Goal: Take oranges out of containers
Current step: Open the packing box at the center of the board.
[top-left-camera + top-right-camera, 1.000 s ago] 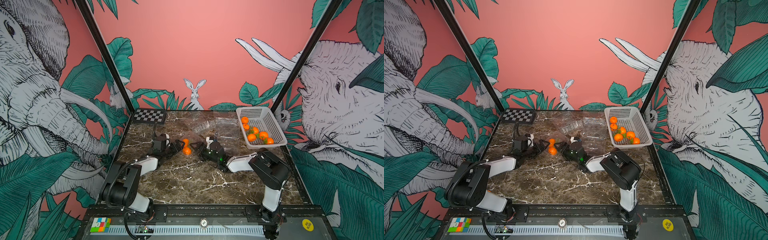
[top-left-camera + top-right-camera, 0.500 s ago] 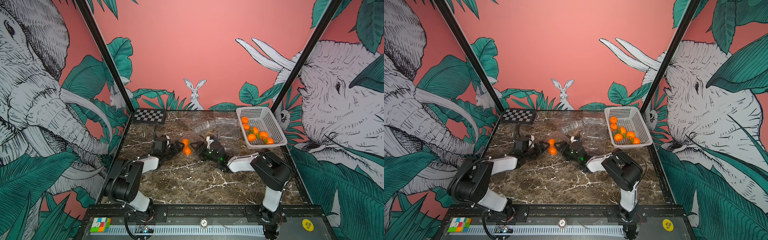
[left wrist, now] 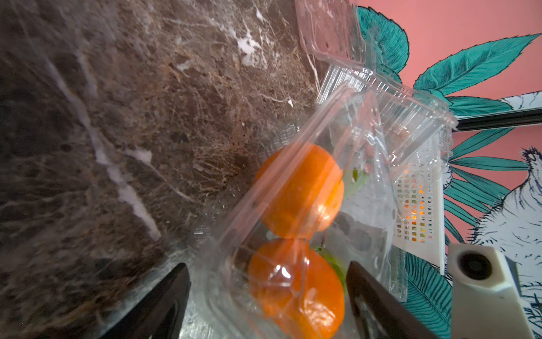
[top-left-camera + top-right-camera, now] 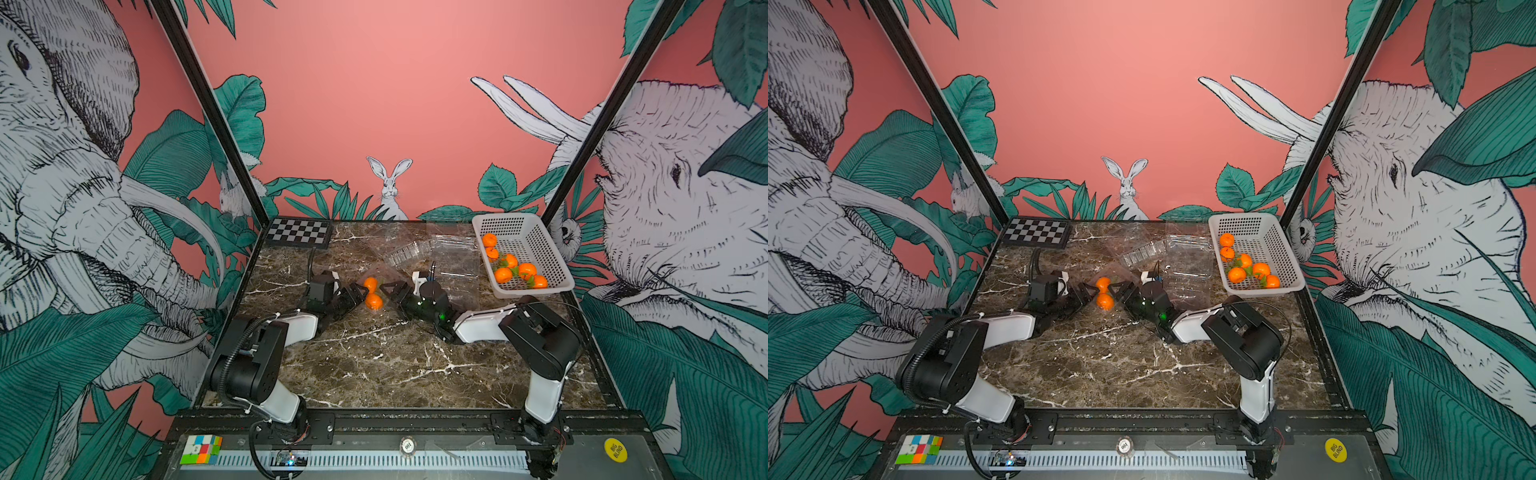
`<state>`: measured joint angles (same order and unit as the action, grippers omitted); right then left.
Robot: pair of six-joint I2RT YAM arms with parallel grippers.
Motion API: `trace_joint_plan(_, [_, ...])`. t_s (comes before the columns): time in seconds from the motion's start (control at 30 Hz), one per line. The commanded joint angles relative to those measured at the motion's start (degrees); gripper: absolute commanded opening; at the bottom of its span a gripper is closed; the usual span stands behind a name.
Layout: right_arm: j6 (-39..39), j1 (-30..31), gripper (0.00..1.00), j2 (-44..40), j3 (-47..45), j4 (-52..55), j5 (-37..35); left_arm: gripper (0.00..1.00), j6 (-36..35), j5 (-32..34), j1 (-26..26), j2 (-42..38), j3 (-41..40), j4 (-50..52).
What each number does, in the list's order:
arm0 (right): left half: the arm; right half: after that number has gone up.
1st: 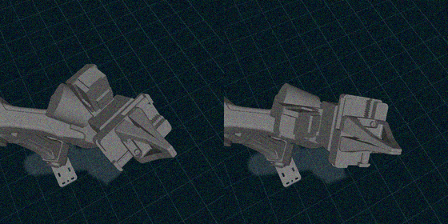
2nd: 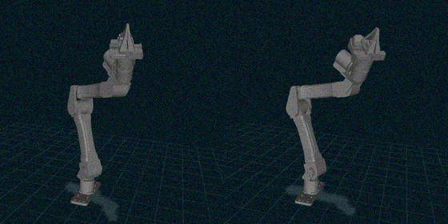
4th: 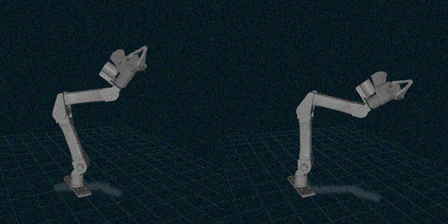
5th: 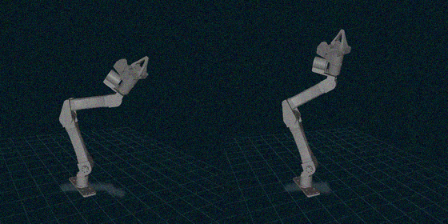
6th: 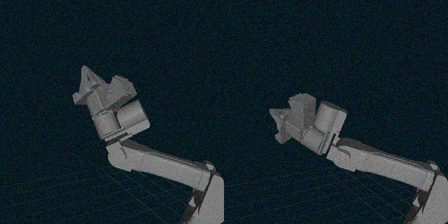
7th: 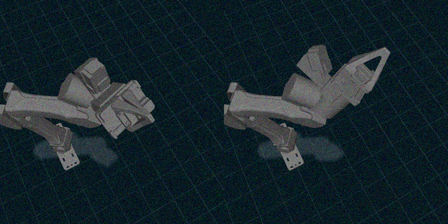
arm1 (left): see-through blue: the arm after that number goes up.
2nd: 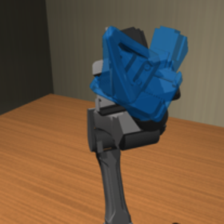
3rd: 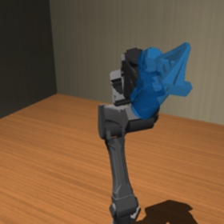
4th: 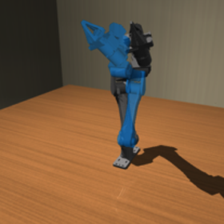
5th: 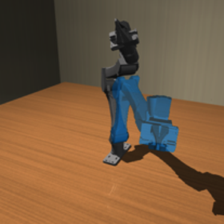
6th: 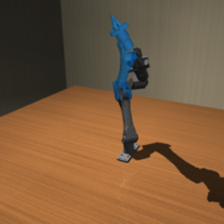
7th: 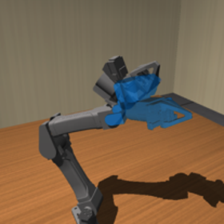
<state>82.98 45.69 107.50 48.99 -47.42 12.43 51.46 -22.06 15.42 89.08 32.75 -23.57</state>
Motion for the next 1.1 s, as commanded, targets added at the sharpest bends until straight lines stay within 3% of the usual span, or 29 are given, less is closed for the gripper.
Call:
trace_joint_plan(0.0, [0.2,-0.3,0.8,1.33,1.19,-2.54,0.25,0.85,0.48,-0.04,0.25,0.13,-1.33,-1.47])
trace_joint_plan(0.5, [2.48,-0.26,0.76,4.51,2.95,-6.91,0.95,0.84,1.42,-0.44,0.26,0.66,-1.96,-2.79])
trace_joint_plan(1.07, [9.7,0.36,0.55,9.22,4.3,-14.27,-3.78,0.84,3.34,-0.52,1.1,-1.12,-2.38,-3.53])
